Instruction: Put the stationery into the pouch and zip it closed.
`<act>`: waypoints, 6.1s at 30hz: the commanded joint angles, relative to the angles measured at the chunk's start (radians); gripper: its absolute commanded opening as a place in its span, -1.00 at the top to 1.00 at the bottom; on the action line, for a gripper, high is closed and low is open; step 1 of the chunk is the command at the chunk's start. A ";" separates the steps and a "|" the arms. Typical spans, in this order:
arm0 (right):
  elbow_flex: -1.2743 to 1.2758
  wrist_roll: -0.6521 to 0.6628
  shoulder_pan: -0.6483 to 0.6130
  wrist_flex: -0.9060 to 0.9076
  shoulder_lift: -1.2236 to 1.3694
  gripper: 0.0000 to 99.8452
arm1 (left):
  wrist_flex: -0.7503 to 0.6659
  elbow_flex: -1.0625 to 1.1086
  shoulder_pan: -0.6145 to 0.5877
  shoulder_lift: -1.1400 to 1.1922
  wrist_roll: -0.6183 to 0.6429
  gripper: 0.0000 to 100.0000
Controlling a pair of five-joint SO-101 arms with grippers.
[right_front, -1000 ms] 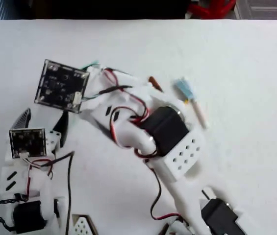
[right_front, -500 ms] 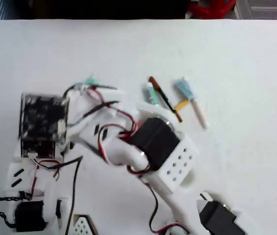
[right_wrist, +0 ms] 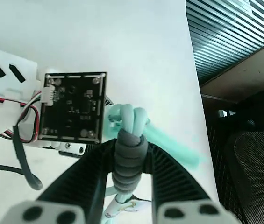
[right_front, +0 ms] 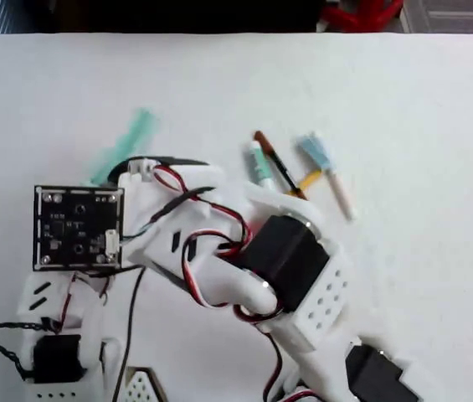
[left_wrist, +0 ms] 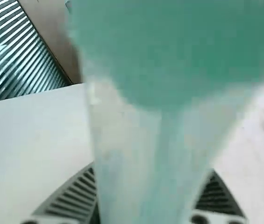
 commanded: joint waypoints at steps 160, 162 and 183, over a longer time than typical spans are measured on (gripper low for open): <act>-0.158 0.479 0.174 0.122 0.366 0.69 | -0.055 0.123 0.194 -0.013 0.046 0.96; -0.158 0.479 0.177 0.125 0.384 0.69 | -0.055 0.123 0.194 -0.013 0.046 0.96; -0.256 0.542 0.203 0.177 0.303 0.96 | -0.101 0.097 0.292 -0.013 0.161 0.43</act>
